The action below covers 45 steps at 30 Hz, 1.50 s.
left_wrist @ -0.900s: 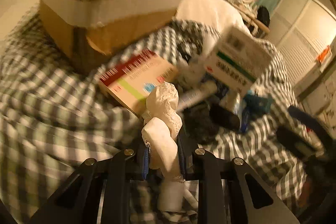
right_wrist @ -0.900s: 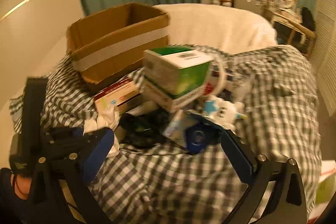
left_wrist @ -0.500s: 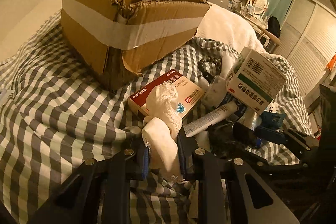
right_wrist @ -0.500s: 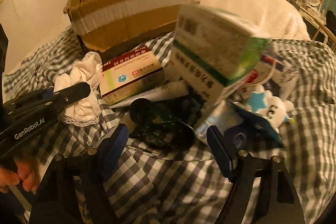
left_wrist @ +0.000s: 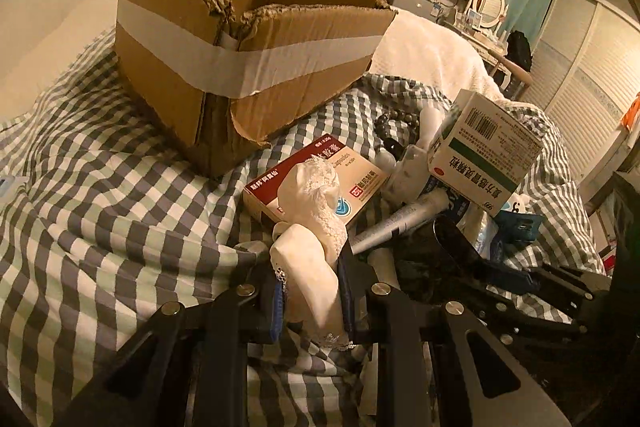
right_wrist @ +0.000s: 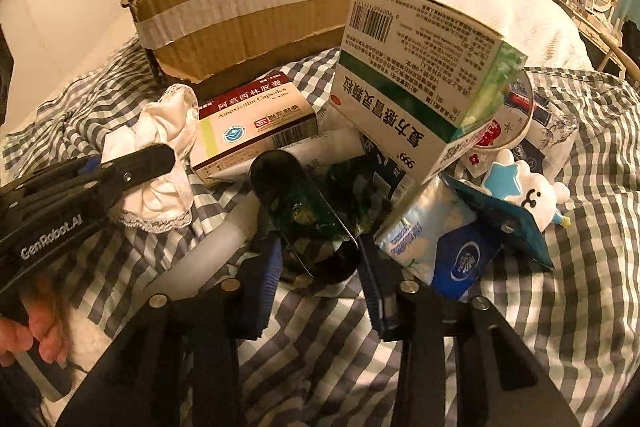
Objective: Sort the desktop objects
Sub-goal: 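Hold the white lace cloth in the left tool while the right tool grasps the black glasses case, then carry the cloth and glasses case over the cardboard box and open both tools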
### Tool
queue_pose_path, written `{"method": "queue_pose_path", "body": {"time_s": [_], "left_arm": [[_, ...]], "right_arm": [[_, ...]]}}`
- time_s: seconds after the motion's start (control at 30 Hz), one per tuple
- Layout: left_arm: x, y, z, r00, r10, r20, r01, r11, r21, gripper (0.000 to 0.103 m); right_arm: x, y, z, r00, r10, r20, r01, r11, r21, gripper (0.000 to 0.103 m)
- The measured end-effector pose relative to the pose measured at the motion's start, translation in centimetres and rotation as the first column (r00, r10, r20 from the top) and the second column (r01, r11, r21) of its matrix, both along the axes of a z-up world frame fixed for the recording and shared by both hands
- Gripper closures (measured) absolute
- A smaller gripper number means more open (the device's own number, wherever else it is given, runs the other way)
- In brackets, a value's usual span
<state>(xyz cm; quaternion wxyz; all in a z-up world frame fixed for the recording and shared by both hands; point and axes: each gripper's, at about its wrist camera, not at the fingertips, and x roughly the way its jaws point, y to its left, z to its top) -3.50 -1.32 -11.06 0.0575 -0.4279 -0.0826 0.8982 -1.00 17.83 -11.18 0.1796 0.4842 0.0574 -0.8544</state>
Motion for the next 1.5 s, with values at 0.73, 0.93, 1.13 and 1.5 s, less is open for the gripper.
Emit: {"method": "queue_pose_path", "body": {"time_s": [0.73,0.93,1.13,1.5], "left_arm": [[0.2,-0.2,0.1,1.000,0.002,-0.009,-0.002,1.000,0.010,0.081],[1.0,0.0,1.5,0.998,-0.004,-0.055,0.005,1.000,0.013,0.081],[1.9,0.2,4.2,0.993,-0.008,-0.120,0.010,1.000,0.020,0.081],[0.3,-2.2,11.8,0.948,0.046,-0.315,-0.045,0.999,0.012,0.081]], "right_arm": [[0.9,-1.2,-0.1,1.000,0.026,-0.014,-0.025,1.000,0.008,0.063],[3.0,-1.2,2.3,0.993,0.035,-0.110,-0.027,0.997,0.074,0.073],[4.4,0.0,4.7,0.988,0.011,-0.154,-0.005,0.999,0.037,0.073],[2.5,-2.5,14.1,0.953,0.054,-0.297,-0.084,0.992,-0.090,0.073]]}}
